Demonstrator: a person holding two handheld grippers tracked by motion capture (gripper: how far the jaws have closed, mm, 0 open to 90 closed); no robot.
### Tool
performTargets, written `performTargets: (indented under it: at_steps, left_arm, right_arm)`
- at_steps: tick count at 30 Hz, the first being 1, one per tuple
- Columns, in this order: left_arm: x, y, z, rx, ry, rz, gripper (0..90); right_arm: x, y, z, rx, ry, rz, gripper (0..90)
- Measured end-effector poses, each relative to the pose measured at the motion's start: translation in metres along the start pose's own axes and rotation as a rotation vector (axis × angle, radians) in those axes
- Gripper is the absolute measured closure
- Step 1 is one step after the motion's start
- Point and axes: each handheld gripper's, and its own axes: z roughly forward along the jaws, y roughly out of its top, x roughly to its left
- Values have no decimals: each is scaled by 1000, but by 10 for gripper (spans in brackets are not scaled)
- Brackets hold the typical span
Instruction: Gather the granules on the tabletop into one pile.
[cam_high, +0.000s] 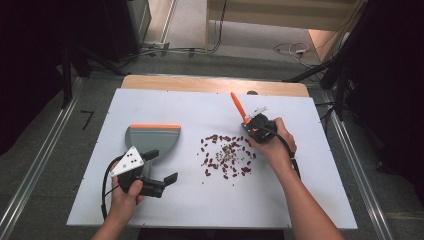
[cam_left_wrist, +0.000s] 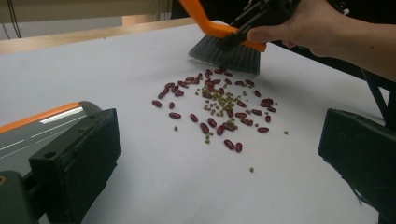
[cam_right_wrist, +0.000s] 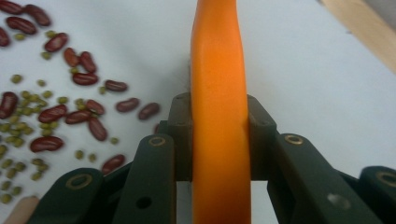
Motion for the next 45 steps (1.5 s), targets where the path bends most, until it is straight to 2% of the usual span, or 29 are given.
performTargets:
  at_steps: [4,9,15,21,25,30,33,36,38,42,45]
  left_arm:
    - [-1,0,0,3,-4,-1,0]
    - [-1,-1,1,5,-7,-1,0]
    - [1,-1,0,-1,3,-3,0]
    - [9,-3,-2,-18,29,-29,0]
    - [9,-4,-2,-17,34,-32,0]
    - [10,-4,-3,-22,37,-32,0]
    - [11,-5,-5,-21,41,-33,0]
    - [12,-6,-5,-23,42,-39,0]
    - [12,-6,-5,-23,43,-37,0]
    - [13,-6,-5,-23,44,-38,0]
    - [14,-6,-5,-21,44,-41,0]
  right_arm:
    - [10,9,3,23,31,-8,689]
    - [18,8,1,40,67,-52,688]
    - [24,4,-4,28,112,-81,688]
    - [33,-3,-11,10,136,-106,686]
    - [36,-5,-15,2,178,-113,687]
    - [35,-6,-18,-3,185,-132,687]
    - [27,-5,-22,-19,217,-101,688]
    - [20,1,-24,-51,205,-104,689]
    - [18,8,-23,-60,196,-122,689]
    - [18,27,-14,-95,162,-208,688]
    - [23,42,-4,-93,158,-278,688]
